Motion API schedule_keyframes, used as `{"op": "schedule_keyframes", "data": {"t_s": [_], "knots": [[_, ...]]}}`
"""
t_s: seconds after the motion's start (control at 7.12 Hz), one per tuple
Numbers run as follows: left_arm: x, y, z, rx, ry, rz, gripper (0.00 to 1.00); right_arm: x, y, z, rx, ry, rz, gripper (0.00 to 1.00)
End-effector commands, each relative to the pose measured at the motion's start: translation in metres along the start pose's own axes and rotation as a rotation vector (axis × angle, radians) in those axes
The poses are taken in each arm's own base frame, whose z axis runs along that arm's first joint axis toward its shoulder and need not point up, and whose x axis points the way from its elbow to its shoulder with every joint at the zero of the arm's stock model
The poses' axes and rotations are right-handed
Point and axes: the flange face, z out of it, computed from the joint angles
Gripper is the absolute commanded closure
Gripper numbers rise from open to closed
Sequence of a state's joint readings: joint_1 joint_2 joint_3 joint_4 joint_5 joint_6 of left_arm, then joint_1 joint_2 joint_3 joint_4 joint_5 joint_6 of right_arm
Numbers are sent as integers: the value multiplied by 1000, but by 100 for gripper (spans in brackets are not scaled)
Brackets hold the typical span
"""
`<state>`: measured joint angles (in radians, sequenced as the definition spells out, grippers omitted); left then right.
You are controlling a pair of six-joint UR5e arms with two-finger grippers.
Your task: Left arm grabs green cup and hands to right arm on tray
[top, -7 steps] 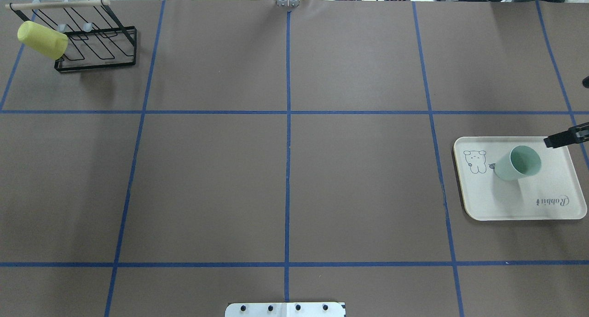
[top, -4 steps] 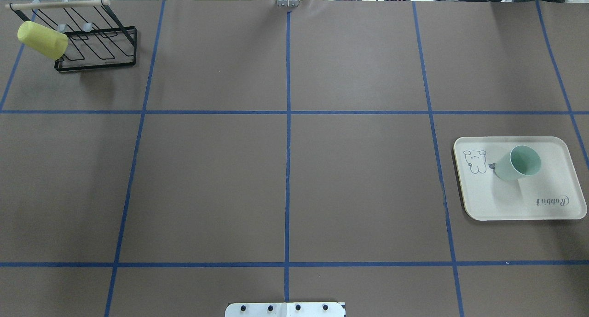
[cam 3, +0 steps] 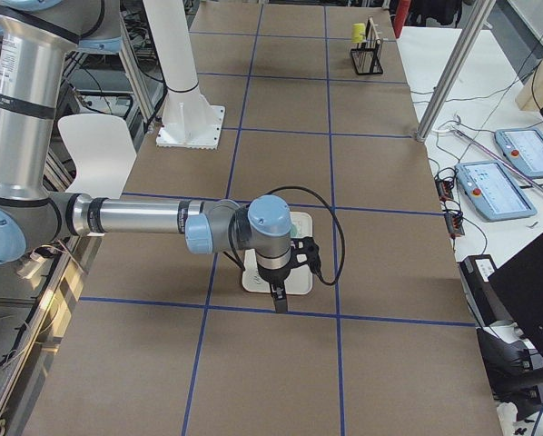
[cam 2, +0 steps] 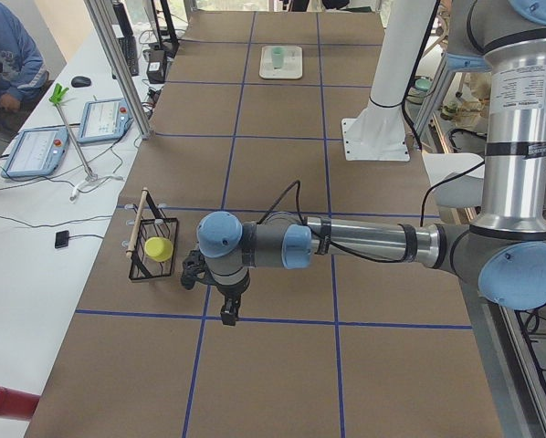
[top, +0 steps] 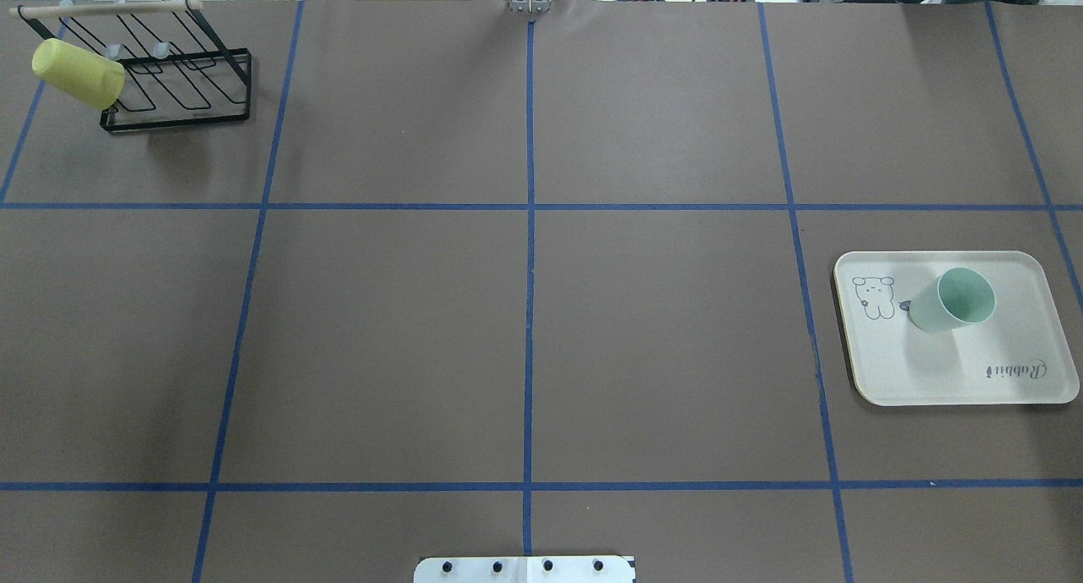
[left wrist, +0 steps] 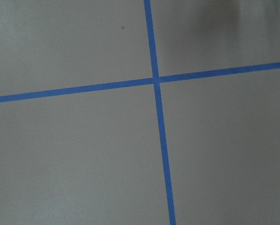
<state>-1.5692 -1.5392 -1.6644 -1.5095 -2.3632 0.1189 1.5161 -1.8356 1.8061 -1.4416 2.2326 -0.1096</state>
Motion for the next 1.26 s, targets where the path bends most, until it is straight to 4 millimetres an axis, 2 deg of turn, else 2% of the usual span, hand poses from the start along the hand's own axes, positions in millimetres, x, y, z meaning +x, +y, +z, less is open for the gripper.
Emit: {"op": "schedule_keyframes", "data": {"t_s": [0.0, 0.42, 0.7, 0.84, 1.12], "knots": [[3, 1, -2, 8, 0, 7, 0, 19, 15, 23, -48, -6, 45, 1], [8, -1, -9, 21, -8, 29, 0, 12, 5, 13, -15, -14, 27, 1], [6, 0, -8, 17, -15, 24, 0, 11, 2, 12, -10, -15, 26, 1], [0, 1, 0, 1, -13, 9, 0, 10, 2, 12, -11, -15, 25, 1], [-1, 1, 0, 2, -14, 8, 0, 11, 2, 12, -11, -14, 27, 1]]}}
